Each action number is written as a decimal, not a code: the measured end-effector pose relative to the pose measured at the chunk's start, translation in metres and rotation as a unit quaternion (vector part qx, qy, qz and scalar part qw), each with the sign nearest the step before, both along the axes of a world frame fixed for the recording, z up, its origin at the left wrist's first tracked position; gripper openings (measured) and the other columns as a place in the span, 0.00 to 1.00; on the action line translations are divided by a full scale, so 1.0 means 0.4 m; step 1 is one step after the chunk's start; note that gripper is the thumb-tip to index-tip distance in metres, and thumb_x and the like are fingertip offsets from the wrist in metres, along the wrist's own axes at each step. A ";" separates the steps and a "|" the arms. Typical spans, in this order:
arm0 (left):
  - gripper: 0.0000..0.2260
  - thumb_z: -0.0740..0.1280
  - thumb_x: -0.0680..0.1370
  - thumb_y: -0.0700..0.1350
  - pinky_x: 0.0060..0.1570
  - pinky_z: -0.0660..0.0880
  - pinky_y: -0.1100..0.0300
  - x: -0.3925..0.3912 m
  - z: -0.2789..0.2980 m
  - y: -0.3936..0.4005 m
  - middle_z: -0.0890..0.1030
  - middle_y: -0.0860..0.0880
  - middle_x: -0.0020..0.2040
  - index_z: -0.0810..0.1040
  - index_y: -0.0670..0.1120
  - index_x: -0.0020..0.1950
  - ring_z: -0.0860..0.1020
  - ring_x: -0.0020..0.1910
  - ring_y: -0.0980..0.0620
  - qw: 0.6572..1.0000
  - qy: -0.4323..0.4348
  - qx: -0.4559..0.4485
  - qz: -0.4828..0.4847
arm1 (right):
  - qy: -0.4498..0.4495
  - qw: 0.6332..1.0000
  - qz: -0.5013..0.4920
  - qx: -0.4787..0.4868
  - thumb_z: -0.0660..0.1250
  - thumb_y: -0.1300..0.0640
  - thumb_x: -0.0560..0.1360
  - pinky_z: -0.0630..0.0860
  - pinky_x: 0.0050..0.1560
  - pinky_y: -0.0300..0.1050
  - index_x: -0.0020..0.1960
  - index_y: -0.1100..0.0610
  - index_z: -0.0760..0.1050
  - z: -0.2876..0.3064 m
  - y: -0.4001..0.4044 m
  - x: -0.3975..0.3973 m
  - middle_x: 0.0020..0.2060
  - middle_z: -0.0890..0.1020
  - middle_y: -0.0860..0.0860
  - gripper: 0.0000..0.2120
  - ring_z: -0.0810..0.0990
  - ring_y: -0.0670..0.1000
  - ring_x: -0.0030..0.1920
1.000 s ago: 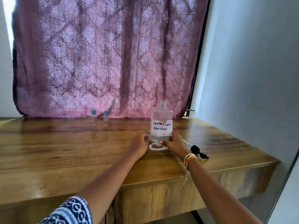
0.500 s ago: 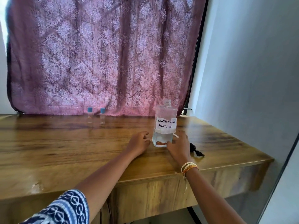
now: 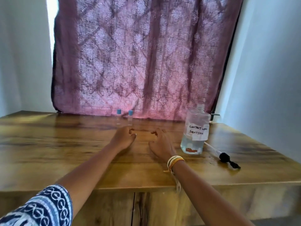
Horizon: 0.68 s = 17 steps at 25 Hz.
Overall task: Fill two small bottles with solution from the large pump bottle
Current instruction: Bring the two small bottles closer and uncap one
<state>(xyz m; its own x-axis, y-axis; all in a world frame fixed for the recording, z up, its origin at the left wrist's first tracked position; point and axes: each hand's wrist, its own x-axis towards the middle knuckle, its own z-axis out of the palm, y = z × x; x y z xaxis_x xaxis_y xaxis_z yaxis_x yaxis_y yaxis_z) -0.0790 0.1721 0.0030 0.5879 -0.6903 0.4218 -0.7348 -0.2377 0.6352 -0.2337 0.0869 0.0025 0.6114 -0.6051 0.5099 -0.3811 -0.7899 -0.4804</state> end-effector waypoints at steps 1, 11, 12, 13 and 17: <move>0.14 0.67 0.76 0.43 0.52 0.74 0.57 0.030 -0.003 0.002 0.82 0.43 0.53 0.78 0.42 0.61 0.79 0.53 0.44 1.000 0.000 0.002 0.010 | 0.018 1.000 0.011 0.023 0.66 0.61 0.69 0.71 0.60 0.45 0.60 0.58 0.75 0.002 -0.010 0.040 0.57 0.78 0.56 0.19 0.75 0.56 0.59; 0.25 0.70 0.74 0.43 0.58 0.72 0.52 0.347 -0.037 -0.146 0.77 0.38 0.61 0.68 0.39 0.68 0.76 0.60 0.40 0.988 0.069 -0.048 0.132 | -0.007 0.988 0.029 0.153 0.74 0.56 0.70 0.74 0.54 0.46 0.60 0.64 0.73 0.025 -0.182 0.441 0.57 0.79 0.59 0.23 0.78 0.57 0.55; 0.26 0.71 0.74 0.44 0.58 0.71 0.52 0.379 -0.042 -0.169 0.77 0.38 0.62 0.67 0.39 0.69 0.75 0.61 0.40 0.986 0.074 -0.044 0.141 | 0.008 0.986 0.028 0.163 0.74 0.55 0.70 0.73 0.55 0.46 0.64 0.63 0.69 0.020 -0.205 0.479 0.60 0.78 0.59 0.27 0.77 0.58 0.59; 0.28 0.72 0.73 0.45 0.58 0.71 0.52 0.407 -0.046 -0.189 0.77 0.39 0.63 0.67 0.39 0.69 0.75 0.62 0.40 0.986 0.081 -0.039 0.143 | 0.020 0.984 0.028 0.173 0.74 0.55 0.70 0.72 0.55 0.45 0.66 0.63 0.67 0.016 -0.227 0.512 0.62 0.77 0.58 0.30 0.76 0.58 0.61; 0.26 0.73 0.71 0.43 0.57 0.71 0.55 0.471 -0.055 -0.243 0.79 0.40 0.61 0.71 0.39 0.67 0.77 0.60 0.41 0.985 0.075 -0.055 0.142 | 0.019 0.984 0.038 0.176 0.75 0.55 0.69 0.73 0.58 0.48 0.66 0.62 0.68 0.000 -0.276 0.599 0.62 0.78 0.58 0.31 0.76 0.58 0.61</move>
<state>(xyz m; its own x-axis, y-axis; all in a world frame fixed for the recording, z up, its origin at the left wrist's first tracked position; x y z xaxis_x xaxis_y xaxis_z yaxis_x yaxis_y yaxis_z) 0.1093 0.0750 -0.0189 0.8128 -0.4429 0.3785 -0.5439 -0.3439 0.7655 0.0060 -0.0235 0.0026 0.6766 -0.6915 0.2529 -0.3505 -0.6046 -0.7153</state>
